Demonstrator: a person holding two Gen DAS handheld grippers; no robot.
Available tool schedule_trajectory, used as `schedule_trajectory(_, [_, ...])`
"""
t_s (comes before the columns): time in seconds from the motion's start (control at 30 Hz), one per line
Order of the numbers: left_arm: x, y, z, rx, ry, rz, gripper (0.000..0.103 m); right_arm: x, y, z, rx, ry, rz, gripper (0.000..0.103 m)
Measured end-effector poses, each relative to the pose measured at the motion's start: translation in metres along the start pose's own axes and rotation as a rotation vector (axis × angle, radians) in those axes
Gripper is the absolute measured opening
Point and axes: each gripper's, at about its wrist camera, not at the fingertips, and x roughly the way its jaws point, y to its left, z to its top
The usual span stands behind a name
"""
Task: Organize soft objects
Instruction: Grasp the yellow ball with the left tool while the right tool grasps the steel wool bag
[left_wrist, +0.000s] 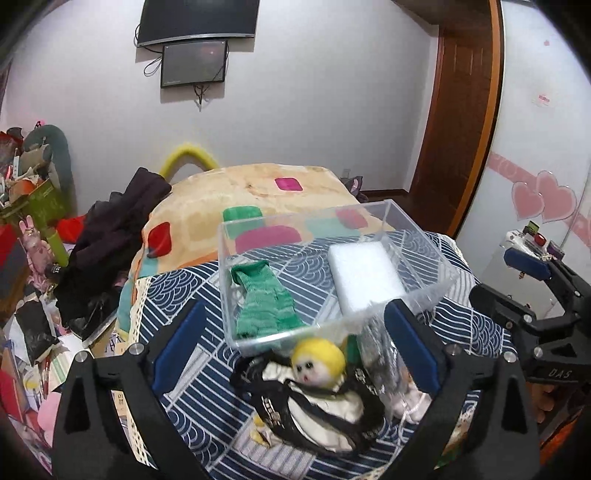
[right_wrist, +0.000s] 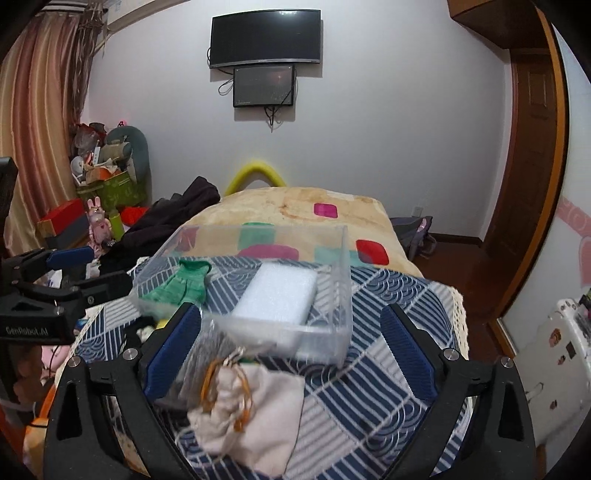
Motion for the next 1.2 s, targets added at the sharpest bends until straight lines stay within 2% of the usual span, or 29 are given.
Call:
schedule_trajectory(0.1, [-0.006, -0.003, -0.011, 0.000, -0.013, 0.009, 0.098, 0.000, 0.001, -0.010, 0.018, 0.014, 0.016, 0.098])
schedule_trajectory(0.17, [-0.005, -0.001, -0.018, -0.009, -0.014, 0.009, 0.093, 0.001, 0.002, -0.017, 0.029, 0.021, 0.024, 0.098])
schedule_trajectory(0.23, [-0.002, -0.001, -0.024, -0.013, -0.008, 0.010, 0.073, 0.006, 0.005, -0.022, 0.036, 0.034, 0.040, 0.098])
schedule_trajectory(0.43, [0.018, 0.002, -0.039, -0.014, 0.045, -0.031, 0.043, 0.012, 0.021, -0.022, 0.035, 0.031, 0.106, 0.096])
schedule_trajectory(0.47, [0.020, 0.002, -0.041, -0.012, 0.051, -0.038, 0.041, 0.012, 0.025, -0.022, 0.031, 0.027, 0.113, 0.094])
schedule_trajectory(0.63, [0.032, 0.001, -0.049, -0.015, 0.070, -0.072, 0.033, 0.030, 0.041, -0.020, 0.026, 0.068, 0.172, 0.068])
schedule_trajectory(0.87, [0.038, 0.002, -0.062, -0.027, 0.090, -0.110, 0.031, 0.052, 0.055, -0.029, 0.007, 0.129, 0.197, 0.066])
schedule_trajectory(0.97, [0.042, 0.000, -0.063, -0.012, 0.096, -0.091, 0.031, 0.057, 0.050, -0.035, 0.008, 0.155, 0.195, 0.066])
schedule_trajectory(1.07, [0.049, 0.000, -0.062, -0.018, 0.116, -0.108, 0.037, 0.060, 0.043, -0.042, 0.003, 0.178, 0.196, 0.065])
schedule_trajectory(1.13, [0.051, -0.002, -0.061, -0.009, 0.118, -0.103, 0.050, 0.058, 0.035, -0.044, 0.014, 0.179, 0.210, 0.059])
schedule_trajectory(1.2, [0.053, -0.003, -0.060, -0.001, 0.115, -0.092, 0.057, 0.056, 0.028, -0.045, 0.031, 0.180, 0.223, 0.054])
